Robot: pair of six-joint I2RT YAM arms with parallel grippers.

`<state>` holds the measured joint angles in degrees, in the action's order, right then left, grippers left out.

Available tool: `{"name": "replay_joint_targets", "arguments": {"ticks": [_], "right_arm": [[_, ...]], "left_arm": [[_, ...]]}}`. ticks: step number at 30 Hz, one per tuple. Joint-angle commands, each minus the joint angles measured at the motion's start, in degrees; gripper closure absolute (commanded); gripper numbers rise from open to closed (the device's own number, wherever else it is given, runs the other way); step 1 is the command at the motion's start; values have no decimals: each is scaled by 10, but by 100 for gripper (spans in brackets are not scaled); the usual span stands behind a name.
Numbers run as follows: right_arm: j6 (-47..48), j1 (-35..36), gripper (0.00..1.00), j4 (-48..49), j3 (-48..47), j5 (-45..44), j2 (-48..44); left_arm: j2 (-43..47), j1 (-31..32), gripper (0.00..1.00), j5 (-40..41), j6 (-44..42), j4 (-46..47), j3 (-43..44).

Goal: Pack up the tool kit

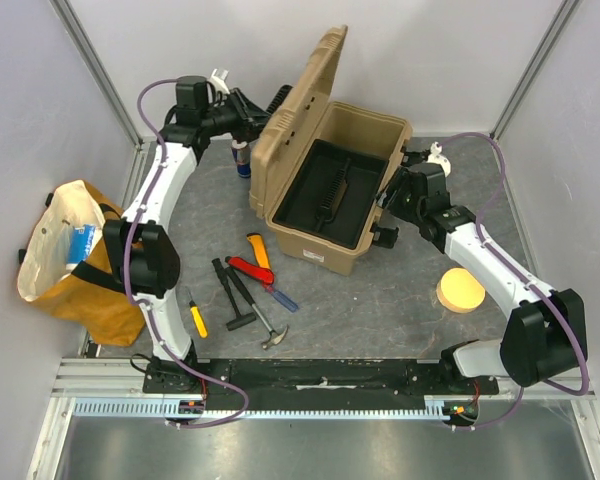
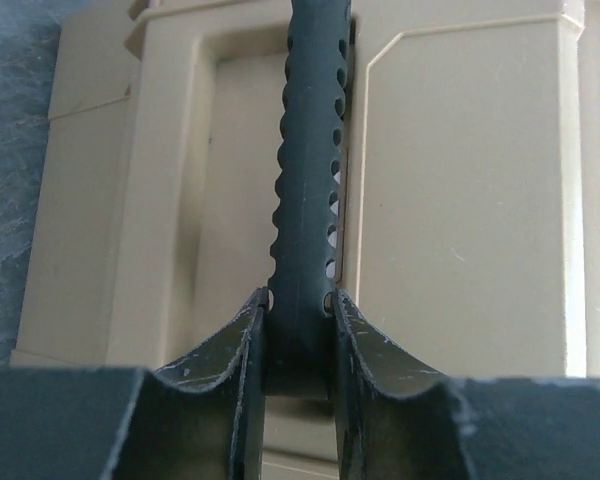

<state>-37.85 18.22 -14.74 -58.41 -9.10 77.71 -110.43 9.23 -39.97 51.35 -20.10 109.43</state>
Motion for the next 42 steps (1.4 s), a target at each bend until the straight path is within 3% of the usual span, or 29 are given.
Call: {"name": "replay_joint_targets", "arguments": {"ticks": [1, 3, 10, 23, 26, 33, 39, 42], "right_arm": [[19, -5, 34, -42, -13, -40, 4], [16, -5, 34, -42, -13, -41, 4], [8, -5, 34, -46, -16, -43, 2], [-7, -4, 36, -73, -34, -61, 6], [-12, -5, 36, -76, -35, -60, 10], [-12, -5, 34, -82, -73, -65, -10], [21, -6, 29, -109, -157, -99, -27], [44, -1, 21, -135, -209, -113, -28]], "left_arm": [[72, -59, 93, -30, 31, 127, -28], [79, -62, 84, -37, 38, 152, -57], [80, -78, 72, -56, 44, 179, -106], [71, -124, 65, -74, 101, 199, -164], [73, -124, 54, -84, 128, 247, -179], [90, -132, 37, -88, 135, 257, -162], [126, -147, 34, -63, 105, 233, -156], [160, -156, 24, -4, 41, 145, -153]]}}
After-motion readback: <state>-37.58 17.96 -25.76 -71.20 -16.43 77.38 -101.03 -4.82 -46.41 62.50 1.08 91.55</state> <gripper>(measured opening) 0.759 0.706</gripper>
